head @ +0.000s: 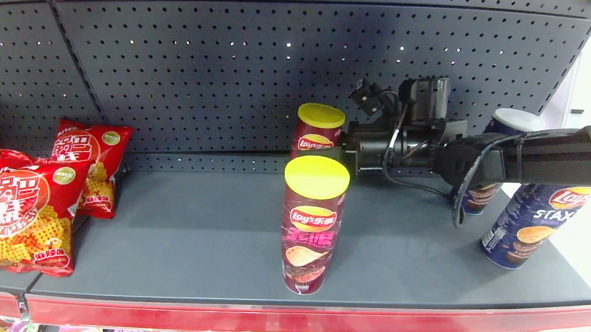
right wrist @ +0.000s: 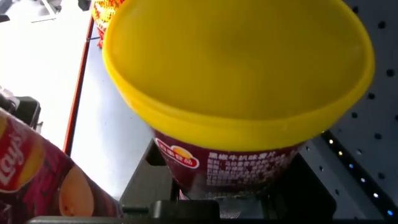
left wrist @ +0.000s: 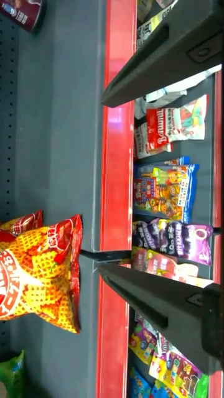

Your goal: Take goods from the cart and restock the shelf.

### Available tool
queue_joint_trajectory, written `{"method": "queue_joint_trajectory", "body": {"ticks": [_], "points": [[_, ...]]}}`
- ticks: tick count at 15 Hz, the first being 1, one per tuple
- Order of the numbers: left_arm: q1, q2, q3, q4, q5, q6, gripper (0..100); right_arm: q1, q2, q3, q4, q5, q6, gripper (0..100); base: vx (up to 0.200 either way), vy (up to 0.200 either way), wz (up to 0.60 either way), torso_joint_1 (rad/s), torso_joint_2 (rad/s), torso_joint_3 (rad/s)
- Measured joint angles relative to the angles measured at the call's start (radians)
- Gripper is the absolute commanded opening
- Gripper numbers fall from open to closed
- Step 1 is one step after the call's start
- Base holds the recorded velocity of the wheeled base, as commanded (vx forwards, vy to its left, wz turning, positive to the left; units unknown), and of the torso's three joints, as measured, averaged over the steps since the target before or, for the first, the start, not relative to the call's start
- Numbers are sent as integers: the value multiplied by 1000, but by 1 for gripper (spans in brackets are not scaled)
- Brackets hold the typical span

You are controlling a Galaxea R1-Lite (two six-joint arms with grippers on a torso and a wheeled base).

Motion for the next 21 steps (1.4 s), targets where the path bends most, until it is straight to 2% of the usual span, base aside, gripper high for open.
{"method": "queue_joint_trajectory", "body": {"ticks": [5,19,20,21], "points": [[0,0,0,0,0,0,100,5,-14,37,0,-10,0,0,0,0,0,0,0,0],[0,1,0,0,0,0,100,26,10,37,-3,-29,0,0,0,0,0,0,0,0],[0,1,0,0,0,0,100,26,10,39,-2,-29,0,100,0,0,0,0,0,0],[0,1,0,0,0,0,100,26,11,40,2,-33,4,100,0,0,0,0,0,0]]}}
